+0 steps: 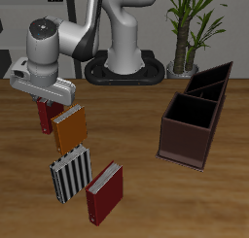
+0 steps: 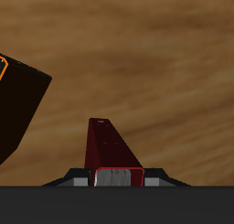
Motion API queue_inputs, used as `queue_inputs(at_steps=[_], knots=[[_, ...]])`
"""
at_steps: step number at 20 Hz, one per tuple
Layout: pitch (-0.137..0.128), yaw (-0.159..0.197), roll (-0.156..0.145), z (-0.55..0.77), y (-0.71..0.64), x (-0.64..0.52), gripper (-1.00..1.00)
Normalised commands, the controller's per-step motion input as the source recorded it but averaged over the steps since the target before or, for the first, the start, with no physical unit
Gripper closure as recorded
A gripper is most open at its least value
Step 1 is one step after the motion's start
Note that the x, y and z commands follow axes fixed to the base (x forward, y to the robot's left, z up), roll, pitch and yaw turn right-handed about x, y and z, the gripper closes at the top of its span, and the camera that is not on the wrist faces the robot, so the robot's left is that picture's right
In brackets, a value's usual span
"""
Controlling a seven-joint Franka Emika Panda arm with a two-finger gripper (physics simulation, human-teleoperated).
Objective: Place the right red book into the left desk caddy's front compartment and place the orange book into the left desk caddy's left compartment and place the striped book into the left desk caddy's left compartment
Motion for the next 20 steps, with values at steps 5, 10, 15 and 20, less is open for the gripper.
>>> queue_inputs(at_steps=[5, 10, 15, 20], knots=[[-0.023, -0.053, -0.024, 0.36, 0.20, -0.10, 1.00], [0.000, -0.056, -0.035, 0.57, 0.57, -0.23, 1.00], [-0.008, -0.026, -0.073, 0.33, 0.64, -0.31, 1.00], [-0.012, -0.068, 0.004, 0.13, 0.41, -0.30, 1.00]])
